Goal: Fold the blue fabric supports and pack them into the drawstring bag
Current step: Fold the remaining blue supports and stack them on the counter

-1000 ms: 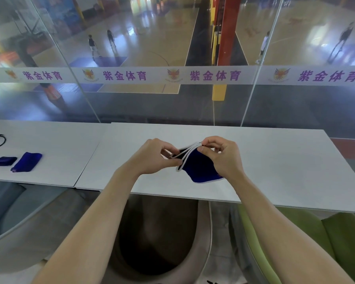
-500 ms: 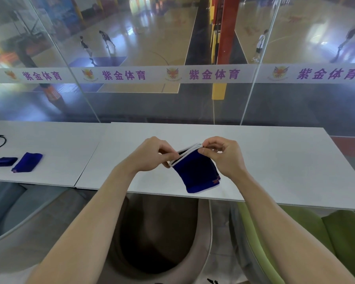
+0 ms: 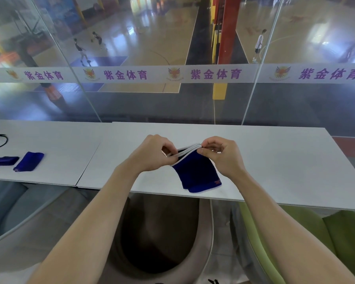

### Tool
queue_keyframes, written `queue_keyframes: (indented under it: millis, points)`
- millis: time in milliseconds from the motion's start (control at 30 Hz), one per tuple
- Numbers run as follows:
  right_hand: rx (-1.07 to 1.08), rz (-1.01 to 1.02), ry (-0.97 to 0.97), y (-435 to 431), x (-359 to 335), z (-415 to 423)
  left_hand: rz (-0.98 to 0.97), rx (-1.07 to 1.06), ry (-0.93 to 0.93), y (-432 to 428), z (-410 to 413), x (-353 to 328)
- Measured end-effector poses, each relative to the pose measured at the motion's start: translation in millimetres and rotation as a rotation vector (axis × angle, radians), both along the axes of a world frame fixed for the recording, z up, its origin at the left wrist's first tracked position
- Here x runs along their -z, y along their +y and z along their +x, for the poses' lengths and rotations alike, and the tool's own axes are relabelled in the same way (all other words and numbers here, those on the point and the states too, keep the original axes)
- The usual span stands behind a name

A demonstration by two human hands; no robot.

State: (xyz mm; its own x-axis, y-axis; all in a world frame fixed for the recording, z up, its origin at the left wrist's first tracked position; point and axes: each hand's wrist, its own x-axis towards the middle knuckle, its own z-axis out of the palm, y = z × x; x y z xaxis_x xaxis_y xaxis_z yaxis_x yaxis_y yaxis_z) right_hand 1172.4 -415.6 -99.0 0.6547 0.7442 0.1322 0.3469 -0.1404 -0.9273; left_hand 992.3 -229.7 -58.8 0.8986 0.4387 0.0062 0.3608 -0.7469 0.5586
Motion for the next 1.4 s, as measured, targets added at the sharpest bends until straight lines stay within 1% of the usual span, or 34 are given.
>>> queue_keyframes:
  millis: [200, 367, 600, 667, 767, 833, 900, 933, 1000, 1033, 1067, 1167, 1267, 1333, 1400]
  points:
    - [0.048, 0.037, 0.046, 1, 3, -4, 0.066, 0.007, -0.041, 1, -2, 5]
    - [0.099, 0.034, 0.038, 1, 5, -7, 0.113, 0.050, -0.025, -6, -2, 4]
    - [0.105, 0.028, 0.041, 0, 4, -9, 0.175, 0.029, -0.013, -12, -2, -1]
    - [0.090, 0.038, 0.081, 0, 4, -9, 0.172, 0.004, -0.027, -14, -2, -4]
    - [0.004, 0.002, 0.162, -1, 5, -9, 0.118, -0.023, -0.046, -16, -4, -8]
    - [-0.052, -0.063, 0.121, -1, 7, -10, 0.066, -0.033, -0.036, -16, -6, -8]
    - [-0.061, -0.068, 0.059, 0, 8, -12, 0.017, -0.049, -0.058, -13, -9, -7]
    - [-0.055, -0.052, 0.060, 1, 8, -14, -0.042, -0.068, -0.092, -11, -12, -5]
    - [-0.047, -0.031, 0.070, 4, 5, -16, -0.258, -0.101, -0.154, -9, -19, 0]
    - [-0.051, -0.027, 0.070, 5, 4, -17, -0.357, -0.098, -0.152, -10, -23, 4]
    - [-0.058, -0.020, 0.072, 5, 2, -17, -0.410, -0.086, -0.145, -13, -26, 10]
    - [-0.068, -0.018, 0.070, 2, -2, -16, -0.394, -0.095, -0.112, -28, -27, 38]
    - [-0.057, -0.013, 0.084, -2, -5, -13, -0.455, -0.159, -0.177, -42, -21, 57]
    - [-0.031, 0.020, 0.130, -5, -5, -9, -0.498, -0.189, -0.234, -49, -15, 59]
    - [-0.067, 0.008, 0.182, -10, -1, -5, -0.555, -0.212, -0.275, -56, -10, 57]
